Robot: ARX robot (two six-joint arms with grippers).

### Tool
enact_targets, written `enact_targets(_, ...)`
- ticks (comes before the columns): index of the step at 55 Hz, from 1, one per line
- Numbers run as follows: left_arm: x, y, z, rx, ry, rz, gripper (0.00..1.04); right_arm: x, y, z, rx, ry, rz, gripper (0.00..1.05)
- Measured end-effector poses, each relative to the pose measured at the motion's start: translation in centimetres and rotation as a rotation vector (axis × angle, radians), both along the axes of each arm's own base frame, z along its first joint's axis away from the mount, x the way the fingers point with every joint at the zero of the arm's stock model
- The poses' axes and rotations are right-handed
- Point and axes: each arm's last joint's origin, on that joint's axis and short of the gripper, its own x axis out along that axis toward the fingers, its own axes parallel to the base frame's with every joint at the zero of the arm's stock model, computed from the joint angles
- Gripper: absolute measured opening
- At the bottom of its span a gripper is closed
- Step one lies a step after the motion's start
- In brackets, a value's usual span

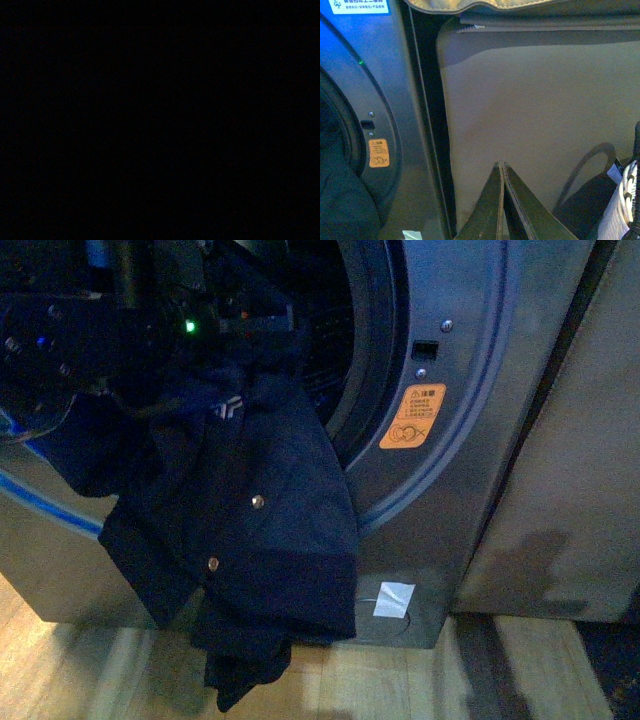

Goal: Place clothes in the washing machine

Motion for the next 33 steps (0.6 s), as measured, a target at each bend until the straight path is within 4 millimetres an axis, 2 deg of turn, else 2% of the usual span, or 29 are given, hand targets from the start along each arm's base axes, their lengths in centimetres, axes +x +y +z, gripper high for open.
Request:
enact_targets(19, 5.9, 0.5, 0.6, 0.015, -0.024, 0.109, 0.12, -0.6, 0.0, -1.4, 0.000, -0.005, 0.000, 0.02)
enact_targets(33, 9.3, 0.7, 1.1, 0.036, -0.046, 0.155, 0.12, -0.9, 0.0, -2.0, 0.000, -0.008, 0.000, 0.02)
